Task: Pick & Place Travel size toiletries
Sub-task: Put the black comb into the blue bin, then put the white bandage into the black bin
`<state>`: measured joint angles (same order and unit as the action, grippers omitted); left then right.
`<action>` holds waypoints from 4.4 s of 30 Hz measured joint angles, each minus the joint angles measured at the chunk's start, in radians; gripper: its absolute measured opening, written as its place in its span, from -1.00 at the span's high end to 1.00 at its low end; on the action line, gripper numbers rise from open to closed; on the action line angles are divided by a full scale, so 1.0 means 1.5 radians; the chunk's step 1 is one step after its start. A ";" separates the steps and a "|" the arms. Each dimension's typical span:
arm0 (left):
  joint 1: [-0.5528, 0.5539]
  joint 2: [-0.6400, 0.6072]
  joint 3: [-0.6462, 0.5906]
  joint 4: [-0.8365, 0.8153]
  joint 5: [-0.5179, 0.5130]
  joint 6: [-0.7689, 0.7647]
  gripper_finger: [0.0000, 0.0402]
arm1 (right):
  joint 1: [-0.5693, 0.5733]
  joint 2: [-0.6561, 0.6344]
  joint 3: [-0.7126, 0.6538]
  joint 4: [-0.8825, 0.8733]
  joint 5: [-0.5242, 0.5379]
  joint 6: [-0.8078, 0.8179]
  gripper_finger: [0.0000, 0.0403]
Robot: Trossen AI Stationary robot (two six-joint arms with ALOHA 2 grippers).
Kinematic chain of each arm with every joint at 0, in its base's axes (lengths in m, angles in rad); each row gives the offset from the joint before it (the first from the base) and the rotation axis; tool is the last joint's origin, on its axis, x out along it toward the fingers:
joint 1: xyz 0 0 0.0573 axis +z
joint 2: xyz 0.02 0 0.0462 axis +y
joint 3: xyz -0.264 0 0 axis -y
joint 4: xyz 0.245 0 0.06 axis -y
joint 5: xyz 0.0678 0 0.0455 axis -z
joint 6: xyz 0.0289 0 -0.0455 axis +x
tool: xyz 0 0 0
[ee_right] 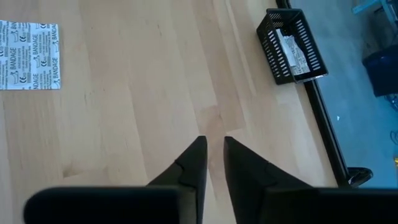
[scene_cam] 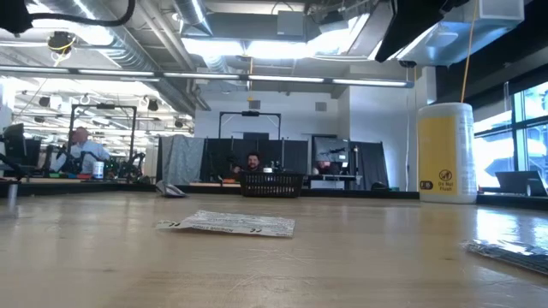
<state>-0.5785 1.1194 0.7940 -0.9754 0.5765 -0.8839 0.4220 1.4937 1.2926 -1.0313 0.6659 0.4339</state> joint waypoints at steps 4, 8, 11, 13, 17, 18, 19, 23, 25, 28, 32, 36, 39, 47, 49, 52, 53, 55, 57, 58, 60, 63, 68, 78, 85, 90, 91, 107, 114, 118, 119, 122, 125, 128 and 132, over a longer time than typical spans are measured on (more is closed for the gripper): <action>0.001 0.000 0.000 -0.001 -0.028 0.018 0.24 | 0.000 0.000 0.000 0.000 0.000 0.000 0.74; 0.001 0.000 0.000 -0.059 -0.028 0.020 0.24 | -0.003 0.000 0.000 0.000 0.000 0.000 0.71; 0.001 0.000 0.000 -0.112 -0.028 0.021 0.26 | -0.007 0.000 0.000 0.000 0.000 0.000 0.67; 0.001 0.000 0.000 -0.136 -0.028 0.022 0.28 | -0.009 0.000 0.000 0.000 0.000 -0.001 0.65; 0.001 0.000 0.000 -0.146 -0.028 0.021 0.32 | -0.010 0.000 0.000 0.000 0.000 -0.002 0.61; 0.001 0.000 0.000 -0.145 -0.028 0.018 0.33 | -0.010 0.000 0.000 0.000 0.000 -0.003 0.60; 0.001 0.000 0.000 -0.145 -0.028 0.010 0.33 | -0.010 0.000 0.000 0.000 0.000 -0.003 0.60; 0.015 0.000 0.000 -0.143 -0.026 -0.023 0.35 | -0.010 0.000 0.000 0.017 0.000 -0.003 0.61; 0.031 0.000 0.000 -0.134 -0.026 -0.040 0.36 | -0.010 0.000 0.000 0.035 -0.001 -0.010 0.63; 0.061 0.000 0.000 -0.110 -0.022 -0.063 0.37 | -0.010 0.000 0.000 0.064 -0.017 -0.032 0.66; 0.108 0.000 0.000 -0.045 -0.025 -0.066 0.37 | -0.010 0.000 0.000 0.090 -0.034 -0.054 0.70; 0.157 0.000 0.000 0.057 -0.067 -0.049 0.37 | -0.010 0.000 0.000 0.090 -0.036 -0.055 0.73; 0.191 0.000 0.000 0.157 -0.100 0.021 0.37 | -0.010 0.000 0.000 0.090 -0.036 -0.055 0.73; 0.262 0.000 0.000 0.454 -0.192 0.295 0.37 | -0.010 0.003 0.000 0.091 -0.036 -0.052 0.70; 0.269 0.000 0.000 0.505 -0.216 0.366 0.37 | -0.009 0.011 0.000 0.097 -0.036 -0.051 0.68; 0.273 0.000 0.000 0.544 -0.250 0.430 0.37 | -0.009 0.031 0.000 0.124 -0.040 -0.057 0.65; 0.274 0.000 0.000 0.550 -0.268 0.450 0.37 | -0.009 0.039 0.000 0.130 -0.046 -0.060 0.64; 0.278 0.004 0.000 0.553 -0.303 0.479 0.37 | -0.009 0.057 0.000 0.142 -0.062 -0.068 0.62; 0.281 0.015 0.000 0.547 -0.319 0.497 0.37 | -0.009 0.073 0.000 0.152 -0.073 -0.072 0.61; 0.280 0.023 0.000 0.544 -0.323 0.504 0.37 | -0.008 0.081 0.000 0.155 -0.073 -0.072 0.61; 0.279 0.045 0.000 0.545 -0.326 0.510 0.37 | -0.008 0.095 0.000 0.171 -0.078 -0.072 0.60; 0.277 0.086 0.000 0.548 -0.326 0.497 0.37 | -0.008 0.106 0.000 0.199 -0.115 -0.085 0.61; 0.278 0.169 0.000 0.549 -0.320 0.470 0.37 | -0.005 0.110 0.000 0.204 -0.146 -0.102 0.65; 0.278 0.288 0.000 0.626 -0.281 0.469 0.37 | 0.005 0.110 0.000 0.181 -0.121 -0.093 0.65; 0.278 0.327 0.001 0.694 -0.292 0.459 0.37 | 0.005 0.109 0.000 0.170 -0.107 -0.087 0.60; 0.276 0.375 0.001 0.733 -0.280 0.448 0.37 | 0.004 0.109 0.000 0.168 -0.105 -0.086 0.60; 0.275 0.383 0.001 0.738 -0.282 0.447 0.37 | 0.005 0.109 0.000 0.168 -0.105 -0.086 0.61; 0.259 0.435 0.001 0.774 -0.330 0.452 0.37 | 0.005 0.109 0.000 0.166 -0.105 -0.086 0.61; 0.248 0.443 0.000 0.766 -0.330 0.446 0.37 | 0.005 0.109 0.000 0.164 -0.106 -0.086 0.64; 0.245 0.447 0.001 0.763 -0.335 0.441 0.37 | 0.005 0.109 0.000 0.164 -0.106 -0.086 0.62; 0.245 0.447 0.001 0.763 -0.341 0.442 0.37 | 0.005 0.109 0.000 0.164 -0.106 -0.086 0.62; 0.246 0.447 0.001 0.752 -0.361 0.445 0.37 | 0.005 0.109 0.000 0.164 -0.106 -0.086 0.63; 0.245 0.447 0.001 0.753 -0.356 0.443 0.37 | 0.005 0.109 0.000 0.164 -0.108 -0.086 0.65; 0.239 0.447 0.001 0.747 -0.364 0.441 0.37 | 0.005 0.109 0.000 0.164 -0.108 -0.086 0.67; 0.233 0.447 0.001 0.741 -0.371 0.442 0.37 | 0.005 0.109 0.000 0.163 -0.108 -0.086 0.67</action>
<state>-0.2294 1.7905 0.7948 0.1366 0.0205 -0.2215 0.4290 1.6573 1.2926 -0.7864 0.5045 0.3054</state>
